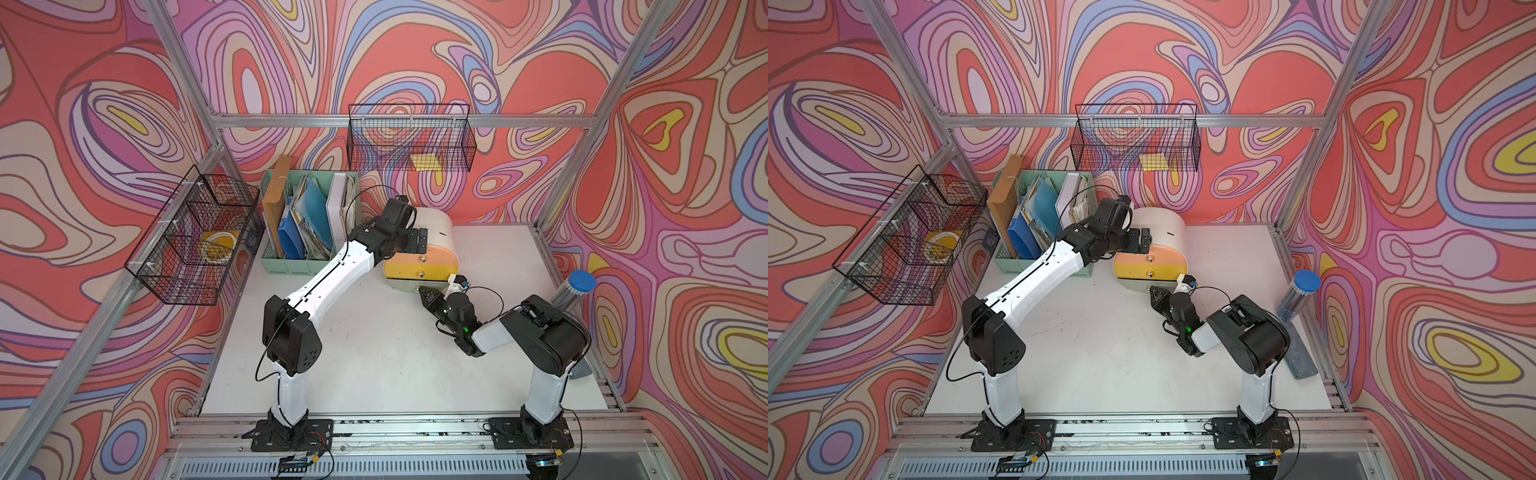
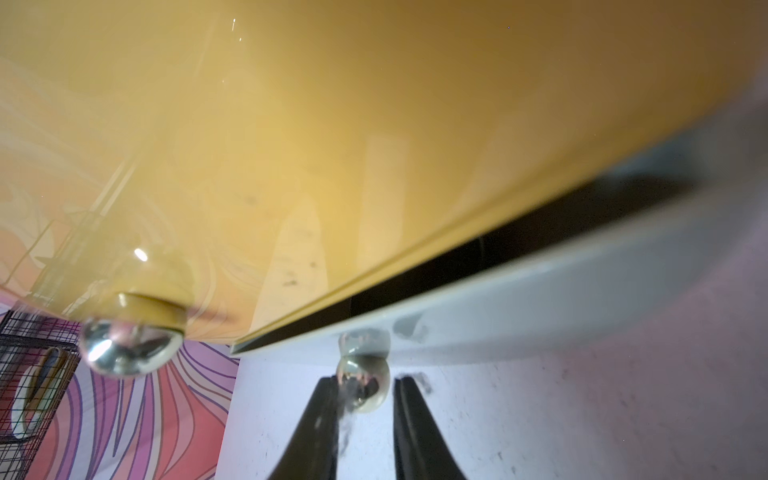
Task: Put the bluetooth earphones in the drawer according to color
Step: Close the drawer in the storage box, then adjust the storage box at the center of the board.
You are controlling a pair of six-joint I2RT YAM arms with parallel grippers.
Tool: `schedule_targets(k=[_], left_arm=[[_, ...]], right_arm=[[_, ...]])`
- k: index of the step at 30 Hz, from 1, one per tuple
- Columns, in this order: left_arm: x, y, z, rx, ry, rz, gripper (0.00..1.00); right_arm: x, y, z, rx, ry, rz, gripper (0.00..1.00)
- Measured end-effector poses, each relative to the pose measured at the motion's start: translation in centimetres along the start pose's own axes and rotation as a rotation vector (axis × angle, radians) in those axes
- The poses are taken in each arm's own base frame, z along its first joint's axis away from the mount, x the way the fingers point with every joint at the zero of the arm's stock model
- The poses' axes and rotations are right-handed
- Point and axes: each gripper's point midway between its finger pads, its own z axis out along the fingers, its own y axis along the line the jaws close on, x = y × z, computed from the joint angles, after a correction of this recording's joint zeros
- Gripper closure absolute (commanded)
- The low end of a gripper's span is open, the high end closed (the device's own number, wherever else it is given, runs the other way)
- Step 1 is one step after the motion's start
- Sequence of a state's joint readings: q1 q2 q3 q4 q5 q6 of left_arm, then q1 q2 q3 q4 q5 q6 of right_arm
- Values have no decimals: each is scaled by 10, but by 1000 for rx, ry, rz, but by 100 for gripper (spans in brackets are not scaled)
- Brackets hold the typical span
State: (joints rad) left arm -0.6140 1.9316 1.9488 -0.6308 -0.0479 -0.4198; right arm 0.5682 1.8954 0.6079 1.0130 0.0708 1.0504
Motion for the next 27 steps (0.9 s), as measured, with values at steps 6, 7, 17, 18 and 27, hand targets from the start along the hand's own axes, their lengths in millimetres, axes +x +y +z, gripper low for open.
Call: schedule_targets(k=[6,7,17,18,27], left_arm=[[3,2,-7,-3,4,0,1],[4,3,-10,-5,4,1,1],[9,28,-47,-33,-9,-36,1],[7,35,-49,-39,-15,-53,1],[1,97,-35,-67,6,-228,1]], right_arm=[[0,-1,1,-4,-7,8,76],[0,-2,0,-1,-6,7,76],[-33,41,-53,-41,-52,-71,56],[-38,50,-59,-52,-62,-89,53],[-99,120,-103,-75,-125,-282,28]])
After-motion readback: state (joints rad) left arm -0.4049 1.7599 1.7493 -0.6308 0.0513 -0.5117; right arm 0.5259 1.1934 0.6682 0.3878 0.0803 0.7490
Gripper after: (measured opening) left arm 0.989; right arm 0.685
